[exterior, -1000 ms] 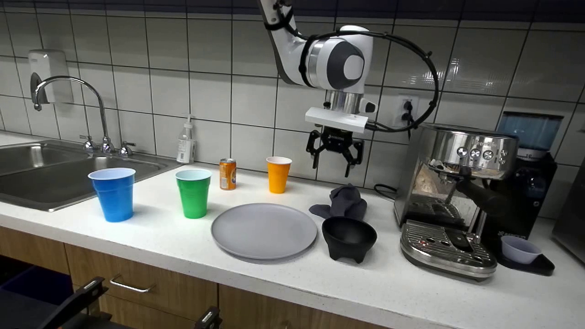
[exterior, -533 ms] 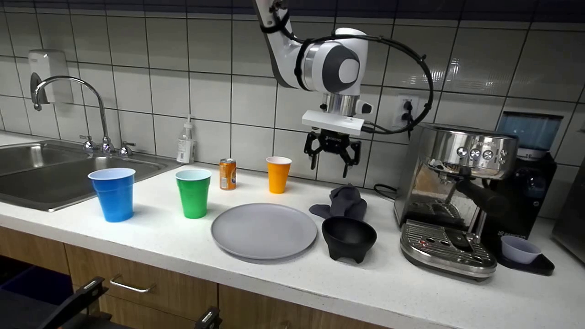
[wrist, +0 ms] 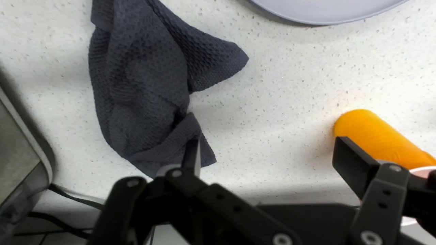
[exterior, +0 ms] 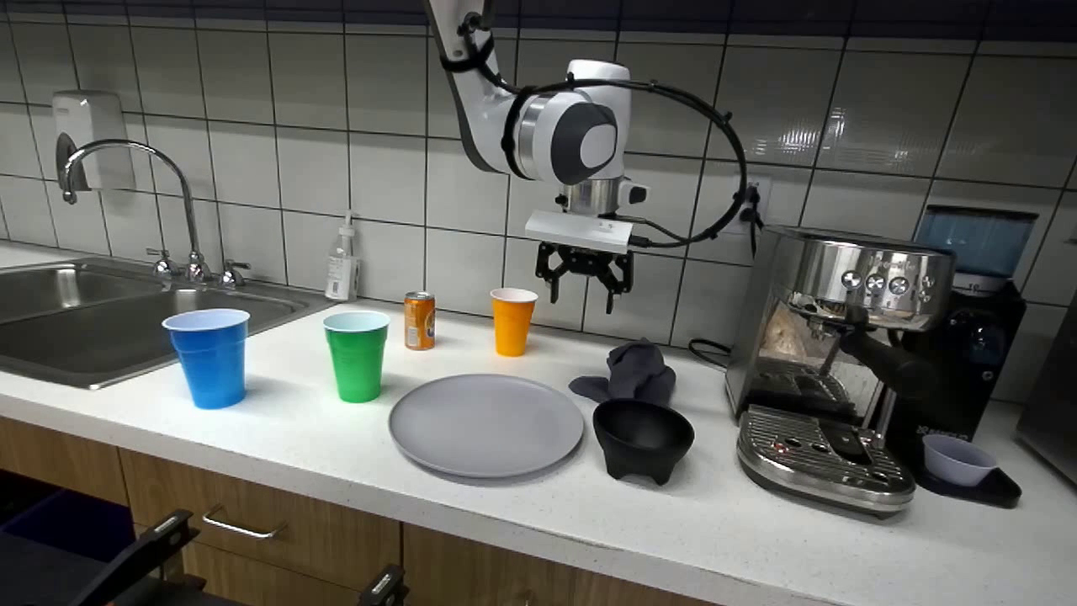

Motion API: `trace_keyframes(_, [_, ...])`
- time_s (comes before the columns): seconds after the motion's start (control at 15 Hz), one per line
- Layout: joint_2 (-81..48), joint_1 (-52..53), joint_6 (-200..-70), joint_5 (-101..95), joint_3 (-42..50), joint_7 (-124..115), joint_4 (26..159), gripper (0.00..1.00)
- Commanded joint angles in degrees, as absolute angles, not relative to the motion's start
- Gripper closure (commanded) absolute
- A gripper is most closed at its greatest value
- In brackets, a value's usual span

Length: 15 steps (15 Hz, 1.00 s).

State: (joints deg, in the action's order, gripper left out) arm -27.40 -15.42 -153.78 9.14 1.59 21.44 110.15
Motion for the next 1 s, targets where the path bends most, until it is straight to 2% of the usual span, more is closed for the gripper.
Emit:
trace_keyframes(0.0, [-26.43,-15.29,-156.64,8.64,-0.08,20.91,111.27,0.00])
trace_keyframes(0.93, [-33.15,-13.18,-156.44,8.56,-3.30,19.09,102.29,0.00])
